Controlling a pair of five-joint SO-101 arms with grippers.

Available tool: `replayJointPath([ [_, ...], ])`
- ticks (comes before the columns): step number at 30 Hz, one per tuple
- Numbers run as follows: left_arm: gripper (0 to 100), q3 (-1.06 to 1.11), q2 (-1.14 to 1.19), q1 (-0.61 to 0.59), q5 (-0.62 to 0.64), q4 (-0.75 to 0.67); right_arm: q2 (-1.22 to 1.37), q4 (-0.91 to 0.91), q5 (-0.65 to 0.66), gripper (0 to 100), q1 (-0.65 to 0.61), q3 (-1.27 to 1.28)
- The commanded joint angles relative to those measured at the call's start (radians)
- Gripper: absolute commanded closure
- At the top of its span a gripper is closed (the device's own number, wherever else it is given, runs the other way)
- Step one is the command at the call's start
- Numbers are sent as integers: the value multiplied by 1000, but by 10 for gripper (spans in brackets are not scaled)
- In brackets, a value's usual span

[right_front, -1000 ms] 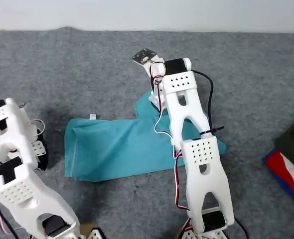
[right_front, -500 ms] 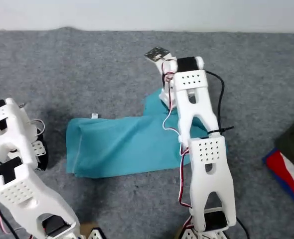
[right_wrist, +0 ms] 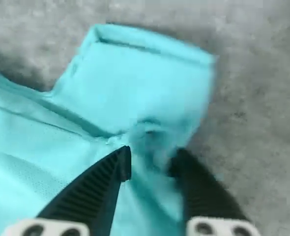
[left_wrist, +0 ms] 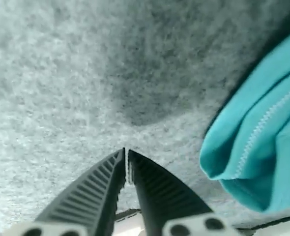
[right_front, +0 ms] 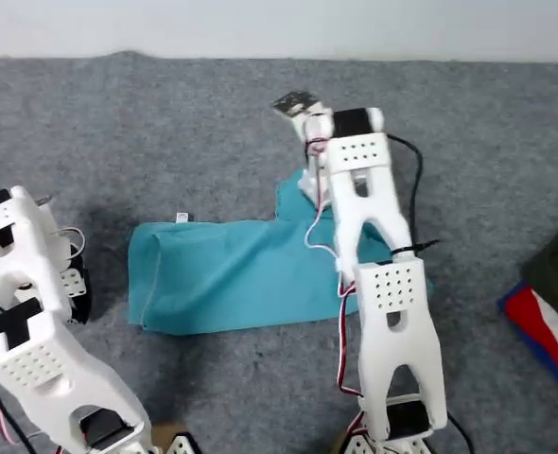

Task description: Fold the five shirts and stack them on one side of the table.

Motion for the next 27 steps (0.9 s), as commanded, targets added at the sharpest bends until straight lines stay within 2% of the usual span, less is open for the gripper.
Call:
replayJointPath([
  [1,987,2,-61,5,-48,34,-64,42,-31,582,-18,3],
  [3,987,2,-61,6,-68,34,-99,42,-32,530,-28,3],
  [7,987,4,-63,6,-107,35,-163,42,-40,527,-42,3],
  [11,987,67,-106,21,-164,35,-211,44,-110,527,-33,9],
  [18,987,271,-377,252,-203,31,-346,42,-112,527,-5,299],
  [22,987,246,-471,376,-163,-18,-455,41,-110,527,10,546],
  [27,986,150,-407,439,17,-94,-565,36,-95,527,33,783],
])
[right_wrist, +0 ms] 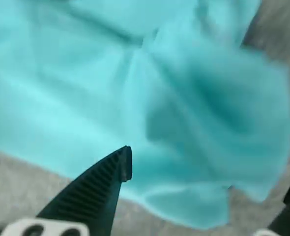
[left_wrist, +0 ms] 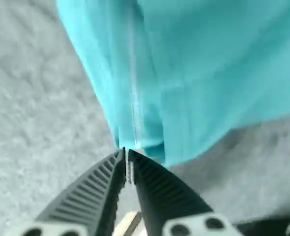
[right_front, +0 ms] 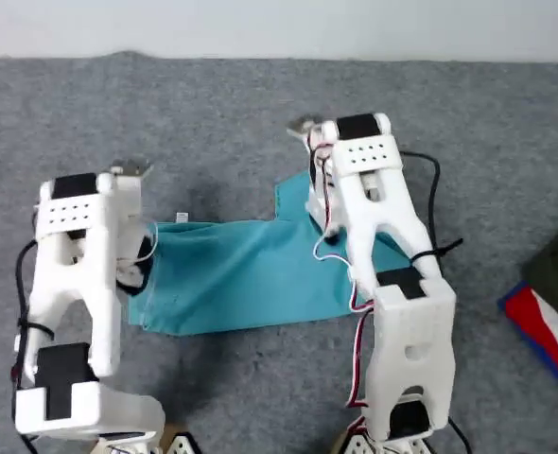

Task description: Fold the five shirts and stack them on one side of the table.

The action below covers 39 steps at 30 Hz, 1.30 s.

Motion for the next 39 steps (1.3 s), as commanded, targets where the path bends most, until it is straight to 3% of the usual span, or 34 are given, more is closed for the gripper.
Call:
replayJointPath([
  [1,977,-102,46,61,152,-49,-124,35,21,527,27,120],
  [6,910,-228,245,127,267,-15,-173,35,40,527,45,166],
  [9,906,-369,354,189,331,80,-174,35,40,527,51,166],
  [12,906,-453,420,224,371,74,-174,35,40,527,54,166],
  [17,906,-579,531,222,548,58,-174,33,40,527,54,166],
  [30,905,-762,608,77,529,-14,-173,4,104,527,56,196],
  [39,905,-769,664,167,526,-48,-173,-38,104,527,56,275],
])
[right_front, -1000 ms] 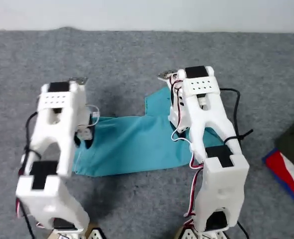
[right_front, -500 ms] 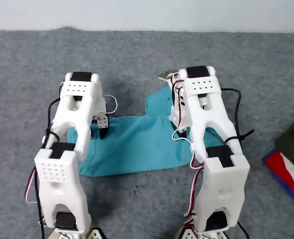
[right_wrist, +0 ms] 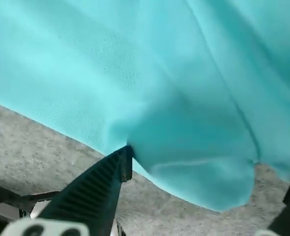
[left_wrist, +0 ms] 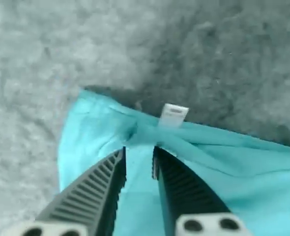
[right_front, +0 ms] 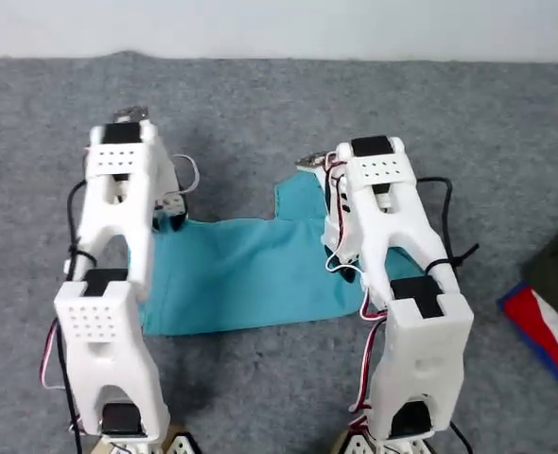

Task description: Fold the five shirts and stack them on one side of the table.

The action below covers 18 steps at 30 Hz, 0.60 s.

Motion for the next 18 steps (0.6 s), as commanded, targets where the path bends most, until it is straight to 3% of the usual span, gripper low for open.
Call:
replayJointPath([
  [1,905,-33,41,46,0,-17,-61,-10,11,527,13,-2],
  [12,908,-35,167,38,0,-38,-61,-8,11,527,12,-2],
  [16,994,-35,173,38,-23,-34,-61,-4,8,527,13,-2],
  [18,987,-33,170,37,-69,-31,-62,-4,5,527,13,-2],
])
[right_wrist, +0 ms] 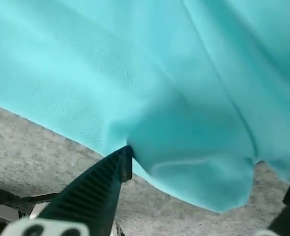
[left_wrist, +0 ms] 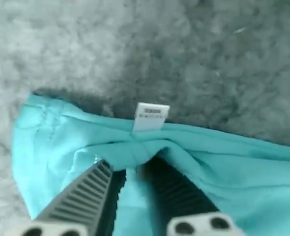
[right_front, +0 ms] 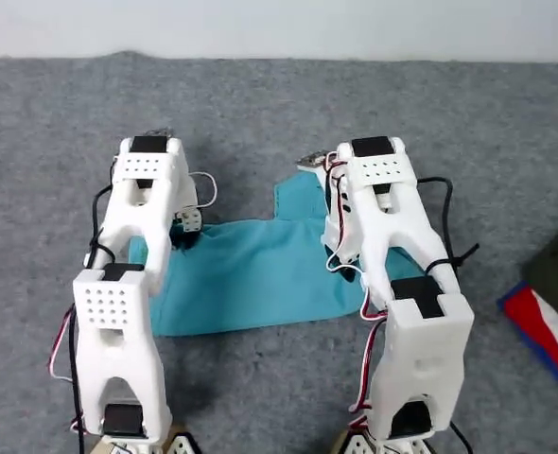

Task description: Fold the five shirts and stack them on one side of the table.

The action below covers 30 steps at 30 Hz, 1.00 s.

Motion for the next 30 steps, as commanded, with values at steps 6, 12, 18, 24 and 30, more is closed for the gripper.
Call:
replayJointPath([
  [6,988,-90,-11,-112,-95,92,-124,-12,2,527,12,-29],
  [12,988,-173,0,-307,-98,89,-197,-130,2,527,24,-49],
  [18,988,-177,-12,-319,-135,123,-114,-325,-71,527,87,-57],
  [24,987,-153,-15,-307,-138,126,-47,-329,-68,527,64,-57],
  [30,987,-94,-186,-354,-138,126,-1,-358,-75,527,53,-100],
])
